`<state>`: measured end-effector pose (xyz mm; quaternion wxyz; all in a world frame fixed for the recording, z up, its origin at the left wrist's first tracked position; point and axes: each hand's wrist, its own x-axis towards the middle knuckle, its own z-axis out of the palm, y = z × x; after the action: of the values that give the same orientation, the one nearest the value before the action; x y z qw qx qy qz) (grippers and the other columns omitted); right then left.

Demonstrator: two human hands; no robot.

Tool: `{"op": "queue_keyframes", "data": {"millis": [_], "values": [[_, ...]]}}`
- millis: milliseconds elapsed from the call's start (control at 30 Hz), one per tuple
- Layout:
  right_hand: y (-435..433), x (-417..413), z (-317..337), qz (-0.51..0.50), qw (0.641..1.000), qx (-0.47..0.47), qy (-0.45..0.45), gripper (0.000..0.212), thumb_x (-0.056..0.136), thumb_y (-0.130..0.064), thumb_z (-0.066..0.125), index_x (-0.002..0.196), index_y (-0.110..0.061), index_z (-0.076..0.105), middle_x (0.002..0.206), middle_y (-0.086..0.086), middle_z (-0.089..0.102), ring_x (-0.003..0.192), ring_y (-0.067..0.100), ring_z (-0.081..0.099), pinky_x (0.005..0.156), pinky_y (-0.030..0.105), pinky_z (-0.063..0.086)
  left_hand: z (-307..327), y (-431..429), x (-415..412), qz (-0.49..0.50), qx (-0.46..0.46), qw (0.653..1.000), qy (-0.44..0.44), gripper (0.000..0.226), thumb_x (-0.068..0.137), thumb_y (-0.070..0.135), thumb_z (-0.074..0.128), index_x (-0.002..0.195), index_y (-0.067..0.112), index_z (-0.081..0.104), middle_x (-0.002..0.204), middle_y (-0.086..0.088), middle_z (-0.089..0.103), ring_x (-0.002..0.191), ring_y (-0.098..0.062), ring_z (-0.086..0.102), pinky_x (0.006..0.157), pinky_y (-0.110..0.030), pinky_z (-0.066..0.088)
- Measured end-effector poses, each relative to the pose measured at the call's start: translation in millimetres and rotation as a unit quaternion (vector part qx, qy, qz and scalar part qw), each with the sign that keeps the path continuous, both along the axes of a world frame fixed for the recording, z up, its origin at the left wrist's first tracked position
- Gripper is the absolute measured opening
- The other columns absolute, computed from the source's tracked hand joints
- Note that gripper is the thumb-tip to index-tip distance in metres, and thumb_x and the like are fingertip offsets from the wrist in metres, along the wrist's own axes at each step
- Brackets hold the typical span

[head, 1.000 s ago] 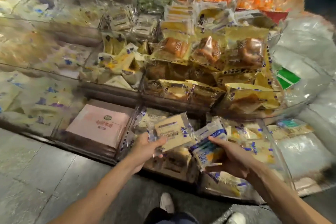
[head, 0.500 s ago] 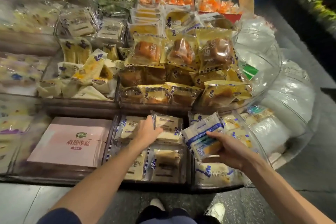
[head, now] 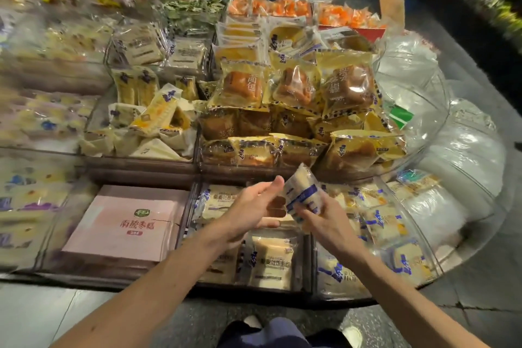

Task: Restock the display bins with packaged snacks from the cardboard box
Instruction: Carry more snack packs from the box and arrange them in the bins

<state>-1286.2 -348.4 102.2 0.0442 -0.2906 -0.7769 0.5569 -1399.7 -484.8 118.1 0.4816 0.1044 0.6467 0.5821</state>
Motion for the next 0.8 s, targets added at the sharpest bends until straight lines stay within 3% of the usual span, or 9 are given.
{"op": "queue_keyframes", "data": {"millis": [100,167,233,367,433,533,667,733,800], "values": [[-34,-13,-4,0.159,0.979,0.124,0.029,0.077,0.09,-0.041,0.062,0.157,-0.028,0.026,0.148,-0.006,0.048,0.133,0.009,0.046,0.109,0.031,0.041,10,-11,6,0.056,0.054,0.995,-0.065,0.076,0.071,0.062,0.067,0.133,0.021,0.051,0.12,-0.005,0.07,0.114,-0.024,0.065,0.1,-0.046,0.052],[-52,-17,-7,0.24,0.949,0.197,0.049,0.094,0.082,-0.058,0.048,0.16,-0.023,0.01,0.165,0.0,0.015,0.152,0.015,0.012,0.123,0.034,0.02,7,-20,4,0.12,0.043,0.991,-0.049,0.082,0.065,0.05,0.08,0.137,0.025,0.048,0.119,-0.002,0.069,0.111,-0.019,0.065,0.096,-0.041,0.053],[-61,-17,-7,0.286,0.933,0.209,0.061,0.094,0.076,-0.062,0.044,0.154,-0.032,0.001,0.165,0.001,0.003,0.152,0.014,0.0,0.124,0.032,0.01,0,-34,-1,0.171,0.044,0.984,-0.027,0.073,0.074,0.024,0.083,0.138,0.025,0.049,0.117,-0.002,0.07,0.105,-0.016,0.066,0.081,-0.03,0.055],[-59,-19,-1,0.19,0.979,0.018,0.065,0.072,0.072,-0.067,0.056,0.139,-0.052,0.033,0.155,-0.014,0.031,0.142,0.004,0.03,0.115,0.028,0.032,-4,-70,-16,0.192,0.041,0.979,-0.057,0.069,0.072,-0.005,0.077,0.133,0.018,0.054,0.117,-0.013,0.07,0.105,-0.028,0.069,0.08,-0.041,0.06],[-50,-25,-4,0.092,0.995,0.013,0.035,0.068,0.078,-0.068,0.065,0.136,-0.041,0.044,0.141,-0.013,0.045,0.128,0.008,0.047,0.106,0.032,0.044,-5,-88,-25,0.168,0.056,0.98,-0.095,0.068,0.067,-0.008,0.075,0.129,0.014,0.058,0.116,-0.018,0.071,0.107,-0.033,0.069,0.083,-0.046,0.06],[-46,-34,-6,0.1,0.986,-0.13,-0.038,0.046,0.091,-0.037,0.07,0.13,-0.015,0.059,0.119,0.002,0.07,0.101,0.015,0.068,0.091,0.04,0.056,-9,-105,-37,0.105,0.049,0.987,-0.109,0.062,0.069,-0.01,0.073,0.127,0.01,0.061,0.119,-0.021,0.069,0.109,-0.036,0.068,0.084,-0.049,0.06],[-53,-39,-18,0.049,0.978,-0.19,-0.07,0.029,0.092,-0.024,0.071,0.113,-0.007,0.062,0.095,0.006,0.077,0.073,0.012,0.07,0.059,0.028,0.052,-28,-114,-51,0.083,-0.106,0.991,-0.009,0.074,0.062,0.02,0.09,0.127,0.015,0.057,0.111,-0.015,0.073,0.098,-0.033,0.072,0.087,-0.054,0.057],[-58,-41,-31,0.03,0.978,-0.176,-0.106,0.035,0.09,-0.027,0.073,0.117,-0.009,0.059,0.097,0.005,0.076,0.073,0.011,0.07,0.054,0.023,0.05,-49,-117,-50,0.114,-0.196,0.973,0.053,0.087,0.048,0.047,0.096,0.121,0.03,0.051,0.114,-0.005,0.07,0.095,-0.026,0.073,0.082,-0.049,0.06],[-64,-41,-42,0.051,0.976,-0.157,-0.142,0.037,0.089,-0.028,0.073,0.117,-0.008,0.06,0.105,0.005,0.074,0.079,0.012,0.068,0.056,0.019,0.046,-57,-117,-44,0.139,-0.206,0.965,0.087,0.075,0.063,0.04,0.093,0.119,0.033,0.043,0.105,-0.002,0.07,0.088,-0.017,0.073,0.079,-0.04,0.06]]}}
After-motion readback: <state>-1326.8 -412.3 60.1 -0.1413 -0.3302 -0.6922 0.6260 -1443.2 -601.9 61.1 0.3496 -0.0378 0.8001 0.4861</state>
